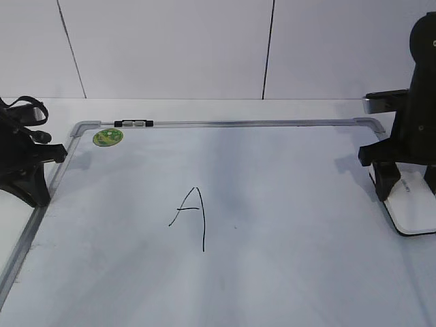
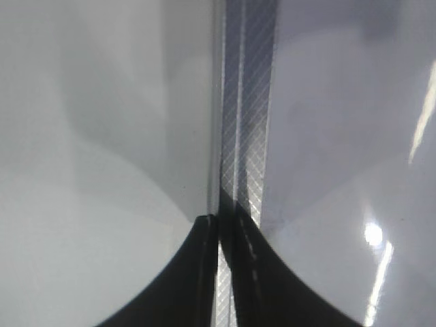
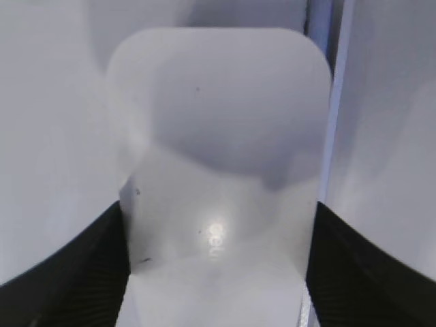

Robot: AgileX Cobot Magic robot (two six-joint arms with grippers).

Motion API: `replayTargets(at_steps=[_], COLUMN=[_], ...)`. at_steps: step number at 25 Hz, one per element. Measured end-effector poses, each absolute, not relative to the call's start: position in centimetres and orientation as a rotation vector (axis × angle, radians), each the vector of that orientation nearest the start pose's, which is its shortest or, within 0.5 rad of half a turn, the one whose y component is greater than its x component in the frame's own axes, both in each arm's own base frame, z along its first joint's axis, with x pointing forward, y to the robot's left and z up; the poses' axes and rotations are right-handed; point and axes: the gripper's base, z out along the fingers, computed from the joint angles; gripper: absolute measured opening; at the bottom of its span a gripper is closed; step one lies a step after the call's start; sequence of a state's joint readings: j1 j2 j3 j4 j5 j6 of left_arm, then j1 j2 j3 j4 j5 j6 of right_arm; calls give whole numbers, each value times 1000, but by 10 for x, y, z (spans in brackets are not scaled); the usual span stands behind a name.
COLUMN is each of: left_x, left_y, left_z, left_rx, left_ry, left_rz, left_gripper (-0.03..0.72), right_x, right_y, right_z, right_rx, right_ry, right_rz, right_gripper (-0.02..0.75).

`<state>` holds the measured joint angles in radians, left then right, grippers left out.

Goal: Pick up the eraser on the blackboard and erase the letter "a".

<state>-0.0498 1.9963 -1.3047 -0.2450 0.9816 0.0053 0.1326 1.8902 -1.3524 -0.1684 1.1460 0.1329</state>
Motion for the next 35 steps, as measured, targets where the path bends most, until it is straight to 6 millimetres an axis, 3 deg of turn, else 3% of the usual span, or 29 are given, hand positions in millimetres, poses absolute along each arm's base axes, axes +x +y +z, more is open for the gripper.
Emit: replayTargets(at_steps=[9, 25, 35], left_x=[369, 369, 381], left_y=[-37, -37, -38], left_z=[151, 151, 163], left_rx=[-132, -133, -113], left_ry=[3142, 3142, 3123], left_rz=[-321, -323, -331], left_gripper=[39, 48, 104], right_x=[357, 357, 357], right_y=[33, 33, 33], right_z=[189, 190, 190], right_rx=[-114, -112, -97], right_ry=[3192, 3192, 3190], right_rz=[-260, -273, -272], right_gripper=[580, 594, 592])
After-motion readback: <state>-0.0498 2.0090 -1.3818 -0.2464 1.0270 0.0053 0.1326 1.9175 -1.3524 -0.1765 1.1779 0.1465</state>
